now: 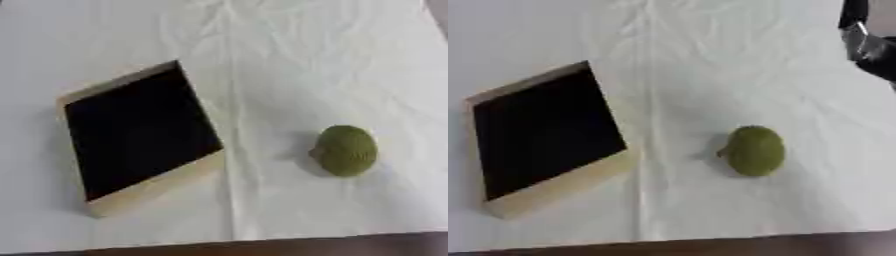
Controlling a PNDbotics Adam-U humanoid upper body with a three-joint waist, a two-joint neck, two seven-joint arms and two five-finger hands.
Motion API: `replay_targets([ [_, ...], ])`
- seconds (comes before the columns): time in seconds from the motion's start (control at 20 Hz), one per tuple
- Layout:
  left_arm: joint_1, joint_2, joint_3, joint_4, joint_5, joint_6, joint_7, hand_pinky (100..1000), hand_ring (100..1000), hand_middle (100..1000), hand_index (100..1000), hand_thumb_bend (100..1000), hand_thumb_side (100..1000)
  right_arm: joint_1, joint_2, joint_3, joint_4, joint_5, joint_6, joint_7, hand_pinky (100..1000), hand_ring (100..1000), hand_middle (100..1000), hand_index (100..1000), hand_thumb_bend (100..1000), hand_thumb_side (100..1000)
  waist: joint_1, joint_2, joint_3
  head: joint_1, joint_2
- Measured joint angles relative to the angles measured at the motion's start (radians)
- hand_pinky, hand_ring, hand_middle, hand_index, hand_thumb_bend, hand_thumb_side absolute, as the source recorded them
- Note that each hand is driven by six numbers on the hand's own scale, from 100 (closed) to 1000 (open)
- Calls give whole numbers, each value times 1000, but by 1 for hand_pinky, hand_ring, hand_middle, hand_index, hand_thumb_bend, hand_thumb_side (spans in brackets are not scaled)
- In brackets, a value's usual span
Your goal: Pick up objects on the table and place them in the box.
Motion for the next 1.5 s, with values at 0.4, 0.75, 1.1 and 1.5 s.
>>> replay_targets([
  [0.4, 1, 0, 0, 0, 0, 0, 0, 587, 645, 657, 727, 937, 808, -7, 5, -15, 0, -38, -6, -3, 862, 796, 742, 846, 100, 453, 0, 0, 0, 0, 0],
  [0.75, 4, 0, 0, 0, 0, 0, 0, 587, 646, 657, 726, 937, 808, 11, 9, -16, 0, -34, 2, 14, 866, 815, 767, 863, 100, 497, 0, 0, 0, 0, 1],
  [1.1, 15, 9, 0, 0, -1, 1, 0, 586, 647, 657, 726, 937, 809, 96, -67, 72, 0, 52, 27, 108, 870, 852, 822, 900, 196, 566, -6, -14, -12, 4, 12],
  [1.5, 22, 18, 0, 0, -3, 5, -4, 585, 647, 658, 726, 938, 808, 130, -102, 160, 0, 177, -13, 235, 879, 882, 852, 929, 264, 544, -8, -19, -16, 11, 17],
])
